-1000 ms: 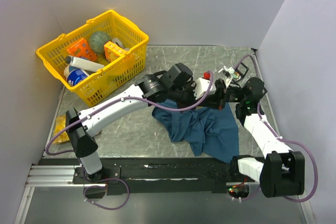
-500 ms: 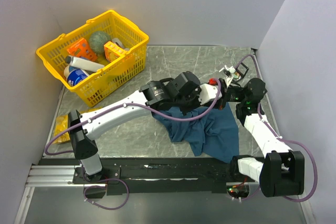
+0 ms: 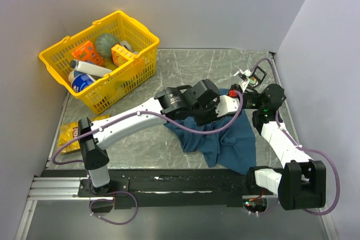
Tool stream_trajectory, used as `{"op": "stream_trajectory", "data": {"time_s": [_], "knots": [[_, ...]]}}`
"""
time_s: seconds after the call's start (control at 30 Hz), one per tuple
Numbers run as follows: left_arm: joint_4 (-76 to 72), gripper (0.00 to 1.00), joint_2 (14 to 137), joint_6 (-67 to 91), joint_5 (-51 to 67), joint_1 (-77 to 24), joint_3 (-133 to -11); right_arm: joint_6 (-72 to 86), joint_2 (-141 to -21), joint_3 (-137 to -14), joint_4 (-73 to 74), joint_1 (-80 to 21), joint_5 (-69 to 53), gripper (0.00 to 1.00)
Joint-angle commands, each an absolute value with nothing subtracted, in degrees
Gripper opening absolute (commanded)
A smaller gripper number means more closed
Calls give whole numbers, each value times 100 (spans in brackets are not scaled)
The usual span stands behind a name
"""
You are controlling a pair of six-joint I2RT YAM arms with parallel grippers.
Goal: Remove the brooch from the garment
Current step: Close the brooch.
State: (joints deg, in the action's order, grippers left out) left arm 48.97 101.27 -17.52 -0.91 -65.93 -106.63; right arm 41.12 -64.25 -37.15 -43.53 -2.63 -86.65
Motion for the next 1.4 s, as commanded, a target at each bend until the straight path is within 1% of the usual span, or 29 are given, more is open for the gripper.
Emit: {"op": "stream_trajectory", "data": {"time_s": [0.0, 0.1, 0.17, 0.37, 0.4, 0.47, 0.5, 0.6, 0.67, 0.77, 0.8, 0.97, 1.13, 1.3, 1.37], "knots": [[4404, 47, 10266, -1820, 369, -6768, -10793, 4333, -6302, -3850, -4799, -431, -9062, 0], [4298, 48, 10143, -1741, 237, -6750, -10775, 4211, -6284, -3858, -4659, -439, -9070, 0], [4289, 50, 10047, -1723, 395, -6654, -10854, 4131, -6275, -3867, -4492, -422, -9070, 0], [4579, 66, 9765, -1775, 1614, -6320, -11127, 3920, -6302, -3885, -4290, -396, -9062, 0], [4623, 70, 9730, -1828, 1730, -6276, -11136, 3816, -6302, -3911, -4185, -378, -9053, 0], [4719, 74, 9633, -1881, 1950, -6188, -11127, 3788, -6310, -3920, -4148, -352, -9027, 0], [4746, 78, 9598, -1898, 2160, -6135, -11127, 3805, -6311, -3911, -4166, -334, -9018, 0], [4764, 83, 9466, -1899, 2433, -5924, -11092, 3840, -6284, -3902, -4210, -281, -9018, 0], [4676, 85, 9370, -1863, 2443, -5758, -11005, 3893, -6258, -3894, -4315, -255, -9026, 0], [4518, 84, 9290, -1776, 2522, -5529, -10820, 3964, -6205, -3885, -4377, -246, -9053, 0], [4483, 81, 9273, -1732, 2540, -5494, -10776, 3999, -6196, -3885, -4412, -246, -9061, 0], [4438, 78, 9290, -1828, 2610, -5414, -10495, 4271, -6152, -3832, -4807, -237, -9079, 0], [4368, 72, 9299, -1907, 2899, -5326, -10161, 4263, -6065, -3823, -4799, -220, -9088, 0], [4403, 64, 9360, -1907, 3041, -5300, -10195, 4254, -6012, -3806, -4808, -211, -9088, 0], [4377, 63, 9395, -1881, 3015, -5291, -10222, 4245, -5985, -3806, -4799, -211, -9088, 0]]}}
